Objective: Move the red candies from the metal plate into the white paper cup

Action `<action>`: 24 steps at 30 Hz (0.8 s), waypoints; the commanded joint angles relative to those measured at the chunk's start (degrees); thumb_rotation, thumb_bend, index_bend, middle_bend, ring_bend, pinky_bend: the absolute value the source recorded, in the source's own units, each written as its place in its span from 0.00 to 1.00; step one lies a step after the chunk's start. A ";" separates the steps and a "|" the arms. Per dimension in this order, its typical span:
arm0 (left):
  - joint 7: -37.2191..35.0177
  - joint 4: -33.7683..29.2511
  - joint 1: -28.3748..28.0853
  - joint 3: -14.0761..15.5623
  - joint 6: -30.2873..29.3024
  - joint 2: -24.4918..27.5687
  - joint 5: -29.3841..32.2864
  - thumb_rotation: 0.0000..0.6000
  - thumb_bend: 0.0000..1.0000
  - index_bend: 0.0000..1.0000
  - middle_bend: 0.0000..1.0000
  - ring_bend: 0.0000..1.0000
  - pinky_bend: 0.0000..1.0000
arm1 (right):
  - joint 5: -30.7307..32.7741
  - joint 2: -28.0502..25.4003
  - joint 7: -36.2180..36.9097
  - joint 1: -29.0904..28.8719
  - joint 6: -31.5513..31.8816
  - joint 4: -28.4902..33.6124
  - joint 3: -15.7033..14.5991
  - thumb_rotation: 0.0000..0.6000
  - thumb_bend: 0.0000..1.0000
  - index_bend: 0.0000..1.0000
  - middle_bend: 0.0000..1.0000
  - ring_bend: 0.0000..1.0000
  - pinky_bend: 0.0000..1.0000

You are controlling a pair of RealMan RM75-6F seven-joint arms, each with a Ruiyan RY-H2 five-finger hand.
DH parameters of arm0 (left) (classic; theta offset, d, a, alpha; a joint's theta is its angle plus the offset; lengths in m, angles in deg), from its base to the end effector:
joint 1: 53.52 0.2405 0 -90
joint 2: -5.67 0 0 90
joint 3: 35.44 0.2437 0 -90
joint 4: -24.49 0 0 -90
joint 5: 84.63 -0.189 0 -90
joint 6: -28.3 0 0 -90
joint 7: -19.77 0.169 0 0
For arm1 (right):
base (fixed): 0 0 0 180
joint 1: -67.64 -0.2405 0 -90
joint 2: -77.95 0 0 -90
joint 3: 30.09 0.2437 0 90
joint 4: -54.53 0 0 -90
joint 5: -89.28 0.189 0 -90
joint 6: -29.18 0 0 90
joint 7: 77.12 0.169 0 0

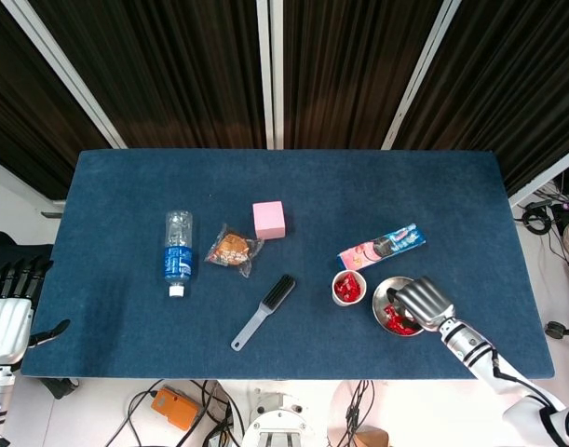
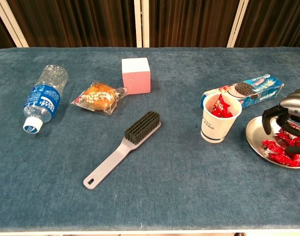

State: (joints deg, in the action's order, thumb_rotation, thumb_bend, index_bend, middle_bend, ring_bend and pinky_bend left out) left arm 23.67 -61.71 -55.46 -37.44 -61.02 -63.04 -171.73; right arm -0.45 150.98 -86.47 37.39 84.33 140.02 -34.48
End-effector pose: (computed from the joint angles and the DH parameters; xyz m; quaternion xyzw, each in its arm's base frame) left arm -0.3075 0.1858 0.1652 -0.5948 -0.3530 -0.3659 0.6227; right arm -0.2360 -0.2725 0.0368 0.8374 -0.3051 0.2515 0.3773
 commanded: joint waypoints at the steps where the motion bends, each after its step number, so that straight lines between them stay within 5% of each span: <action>1: -0.04 0.03 -0.01 -0.04 0.02 0.00 0.05 1.00 0.00 0.10 0.06 0.00 0.00 | 0.02 0.51 -0.05 -0.33 -0.56 -0.11 0.10 1.00 0.38 0.50 0.80 0.96 1.00; 14: -0.05 0.13 0.07 -0.07 0.12 0.17 0.32 1.00 0.00 0.10 0.06 0.00 0.00 | 1.01 2.39 1.13 -1.11 -2.21 -1.83 0.57 1.00 0.42 0.53 0.80 0.96 1.00; 24: 0.10 -0.09 0.20 -0.10 -0.03 0.37 0.43 1.00 0.00 0.10 0.06 0.00 0.00 | 1.26 3.09 1.95 -1.12 -1.77 -2.87 0.88 1.00 0.59 0.68 0.81 0.96 1.00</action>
State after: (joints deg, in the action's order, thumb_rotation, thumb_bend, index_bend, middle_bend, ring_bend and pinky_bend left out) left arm 23.76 -61.79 -55.25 -37.53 -61.06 -62.67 -171.30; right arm 0.82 154.15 -84.54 36.22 82.45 137.08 -33.61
